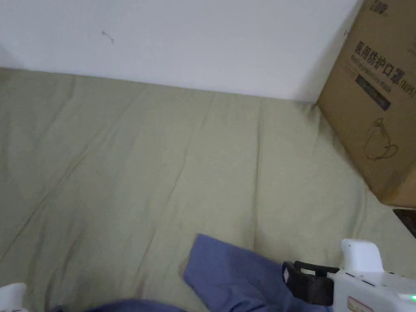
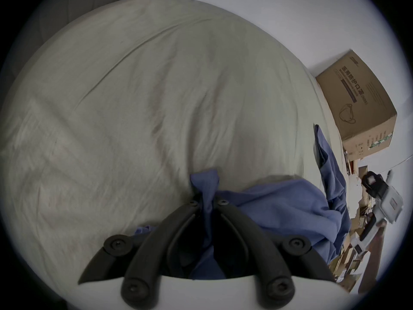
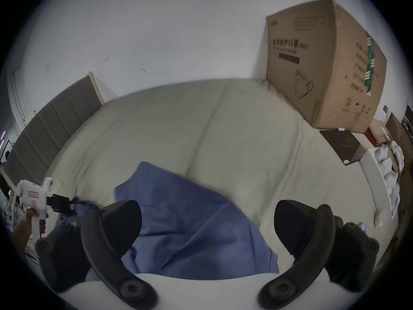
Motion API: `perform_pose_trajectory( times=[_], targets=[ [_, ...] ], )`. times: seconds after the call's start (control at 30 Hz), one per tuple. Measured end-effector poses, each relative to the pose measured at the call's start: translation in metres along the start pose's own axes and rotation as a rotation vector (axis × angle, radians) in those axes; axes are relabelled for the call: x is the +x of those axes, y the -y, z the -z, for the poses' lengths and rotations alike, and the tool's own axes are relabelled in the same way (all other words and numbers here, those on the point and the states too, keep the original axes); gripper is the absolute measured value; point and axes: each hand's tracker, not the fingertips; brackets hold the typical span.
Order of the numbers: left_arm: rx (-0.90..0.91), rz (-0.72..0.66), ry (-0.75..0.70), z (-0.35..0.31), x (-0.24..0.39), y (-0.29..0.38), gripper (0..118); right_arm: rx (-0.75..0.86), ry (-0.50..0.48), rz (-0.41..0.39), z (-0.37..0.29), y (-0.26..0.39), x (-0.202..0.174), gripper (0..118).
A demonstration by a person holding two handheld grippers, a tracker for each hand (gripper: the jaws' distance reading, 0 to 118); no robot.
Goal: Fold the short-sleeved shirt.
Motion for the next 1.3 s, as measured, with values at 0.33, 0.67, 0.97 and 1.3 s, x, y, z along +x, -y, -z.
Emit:
perform_pose_trajectory(
  times=[0.33,0.67,0.97,1.3],
  targets=[
    [-0.009,0.015,-0.008,0.001,0.005,-0.001,9,-0.259,0.064,-0.330,0.085,0.011,-0.009,72],
    [0.122,-0.011,0.106,-0.057,0.023,-0.001,8,-0.114,0.010,-0.221,0.002,-0.012,-0.023,4],
    [0.427,0.082,0.187,-0.202,0.057,-0.075,8,0.321,0.097,-0.101,-0.169,-0.092,-0.005,4],
    [0.667,0.100,0.166,-0.317,0.123,-0.201,8,0.590,0.125,-0.021,-0.236,-0.239,0.006,4]
  ],
)
